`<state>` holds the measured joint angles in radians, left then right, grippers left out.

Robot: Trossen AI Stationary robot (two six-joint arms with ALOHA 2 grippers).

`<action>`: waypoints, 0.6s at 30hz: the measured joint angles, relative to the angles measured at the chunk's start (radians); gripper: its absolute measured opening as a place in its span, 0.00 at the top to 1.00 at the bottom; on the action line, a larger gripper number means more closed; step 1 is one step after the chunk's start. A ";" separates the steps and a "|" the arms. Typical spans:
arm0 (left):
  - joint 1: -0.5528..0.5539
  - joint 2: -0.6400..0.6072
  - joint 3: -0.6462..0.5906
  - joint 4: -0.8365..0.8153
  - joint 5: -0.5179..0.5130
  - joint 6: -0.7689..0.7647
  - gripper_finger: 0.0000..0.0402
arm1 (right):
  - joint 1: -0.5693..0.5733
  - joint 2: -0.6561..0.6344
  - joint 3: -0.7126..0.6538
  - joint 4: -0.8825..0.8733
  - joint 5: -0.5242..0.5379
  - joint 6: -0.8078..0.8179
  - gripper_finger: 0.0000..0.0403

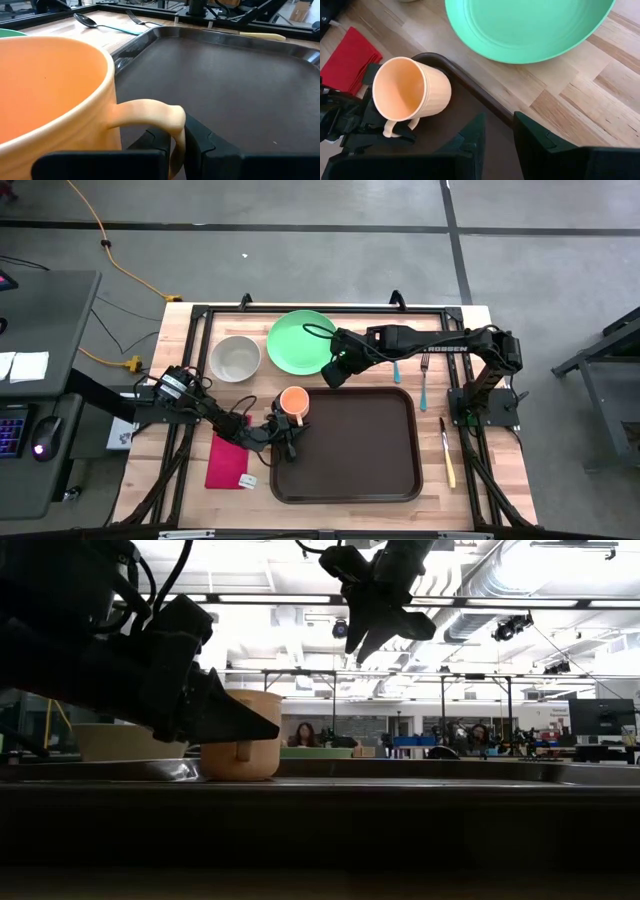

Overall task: Set up tray
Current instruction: Put the orange mug on the top left of the black tray

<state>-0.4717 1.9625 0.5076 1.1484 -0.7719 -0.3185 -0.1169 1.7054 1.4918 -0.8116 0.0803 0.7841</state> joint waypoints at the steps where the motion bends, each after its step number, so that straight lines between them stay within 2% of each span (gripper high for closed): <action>1: 0.000 0.000 0.000 0.000 0.000 0.004 0.84 | 0.000 0.000 0.000 0.000 0.000 0.000 0.81; 18: 0.000 0.000 0.000 -0.007 -0.005 0.010 0.84 | 0.000 0.000 0.000 0.000 0.000 -0.007 0.81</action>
<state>-0.4717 1.9625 0.5076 1.1416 -0.7773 -0.3080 -0.1172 1.7054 1.4921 -0.8119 0.0799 0.7769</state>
